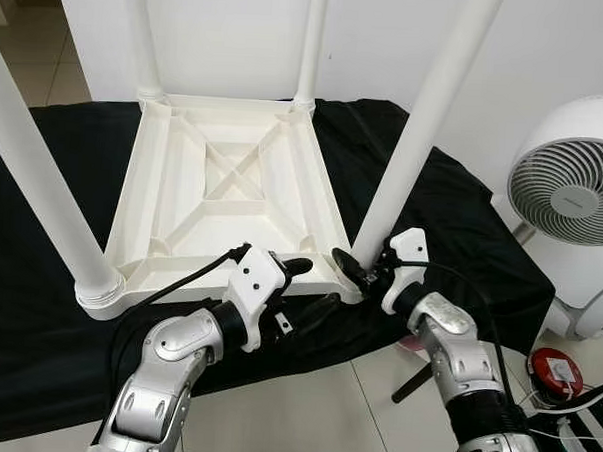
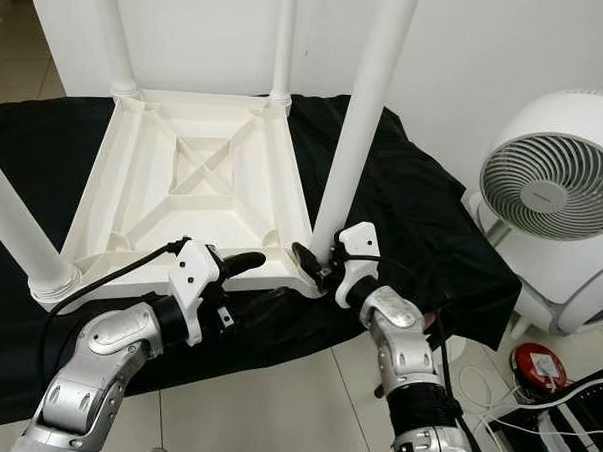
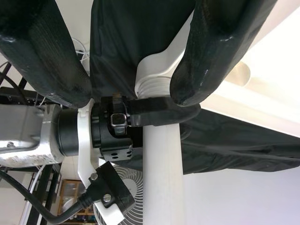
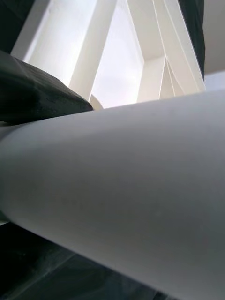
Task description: Building children table
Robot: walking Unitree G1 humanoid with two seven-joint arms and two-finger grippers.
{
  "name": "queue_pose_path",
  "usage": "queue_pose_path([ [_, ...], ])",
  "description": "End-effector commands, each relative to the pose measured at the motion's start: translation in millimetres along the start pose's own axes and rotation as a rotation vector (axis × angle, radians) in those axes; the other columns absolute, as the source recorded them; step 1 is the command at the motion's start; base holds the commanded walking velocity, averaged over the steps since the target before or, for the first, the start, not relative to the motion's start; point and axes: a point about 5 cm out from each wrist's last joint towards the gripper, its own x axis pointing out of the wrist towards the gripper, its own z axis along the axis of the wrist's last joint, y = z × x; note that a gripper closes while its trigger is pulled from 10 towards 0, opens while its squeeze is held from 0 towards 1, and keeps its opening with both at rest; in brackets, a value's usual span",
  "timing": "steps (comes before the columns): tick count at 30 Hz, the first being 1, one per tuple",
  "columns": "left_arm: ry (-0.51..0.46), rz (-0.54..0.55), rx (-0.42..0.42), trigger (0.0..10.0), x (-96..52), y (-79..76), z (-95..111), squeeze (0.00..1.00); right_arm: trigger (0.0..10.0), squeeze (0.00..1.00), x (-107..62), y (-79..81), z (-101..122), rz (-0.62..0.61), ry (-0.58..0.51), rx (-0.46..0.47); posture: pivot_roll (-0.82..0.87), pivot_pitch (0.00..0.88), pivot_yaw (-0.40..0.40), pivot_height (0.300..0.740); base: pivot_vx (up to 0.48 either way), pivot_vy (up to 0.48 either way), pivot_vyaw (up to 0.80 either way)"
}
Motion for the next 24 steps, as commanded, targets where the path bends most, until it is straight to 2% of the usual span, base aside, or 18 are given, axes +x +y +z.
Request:
queue_pose_path([
  [1, -0.007, 0.054, 0.001, 10.0, 0.5, 2.0, 1, 0.0, 10.0, 0.0, -2.4, -5.0, -1, -0.094, 0.019, -0.011, -0.01, 0.0, -0.073, 0.74, 0.0, 0.0, 0.0],
  [2, -0.008, 0.055, 0.001, 10.0, 0.4, 2.3, 1, 0.0, 10.0, 0.0, -3.8, -2.2, -2, -0.149, 0.029, -0.009, -0.01, 0.0, -0.073, 0.74, 0.0, 0.0, 0.0],
  [3, -0.008, 0.055, 0.001, 10.0, 0.4, 2.3, 1, 0.0, 10.0, 0.0, -3.8, -2.2, -2, -0.149, 0.029, -0.009, -0.01, 0.0, -0.073, 0.74, 0.0, 0.0, 0.0],
  [5, -0.01, 0.054, 0.003, 10.0, 0.7, 3.4, 2, 0.0, 10.0, 0.0, -5.3, 10.7, -3, -0.262, 0.03, 0.0, -0.01, 0.0, -0.071, 0.74, 0.0, 0.0, 0.0],
  [8, -0.013, 0.052, 0.007, 10.0, 2.3, 5.1, 2, 0.0, 10.0, 0.0, -3.6, 19.0, -3, -0.36, 0.035, 0.004, 0.0, 0.0, -0.07, 0.74, 0.0, 0.0, 0.0],
  [11, -0.017, 0.05, 0.011, 10.0, 3.0, 6.9, 4, 0.0, 10.0, 0.0, -1.1, 27.1, -3, -0.392, 0.048, 0.023, 0.0, 0.0, -0.069, 0.74, 0.0, 0.0, 0.0],
  [15, -0.017, 0.049, 0.014, 10.0, 3.1, 7.8, 4, 0.0, 10.0, 0.0, -0.9, 29.5, -2, -0.382, 0.05, 0.036, 0.0, 0.0, -0.068, 0.74, 0.0, 0.0, 0.0],
  [16, -0.018, 0.048, 0.016, 10.0, 3.3, 7.8, 4, 0.0, 10.0, 1.0, -0.5, 28.5, -2, -0.363, 0.047, 0.044, 0.0, 0.0, -0.072, 0.74, 0.0, 0.0, 0.0],
  [20, -0.02, 0.047, 0.018, 10.0, 3.7, 8.3, 4, 0.0, 10.0, 1.0, 0.0, 28.1, 0, -0.333, 0.036, 0.061, 0.0, 0.0, -0.073, 0.74, 0.0, 0.0, 0.0],
  [23, -0.023, 0.053, 0.017, 10.0, 3.8, 9.0, 5, 0.0, 10.0, 1.0, -0.5, 28.8, 2, -0.258, 0.03, 0.066, 0.0, 0.0, -0.074, 0.74, 0.0, 0.0, 0.0],
  [24, -0.024, 0.054, 0.016, 10.0, 4.0, 8.8, 5, 0.0, 10.0, 1.0, -2.9, 23.5, 4, -0.217, 0.021, 0.047, 0.0, 0.0, -0.072, 0.74, 0.0, 0.0, 0.0],
])
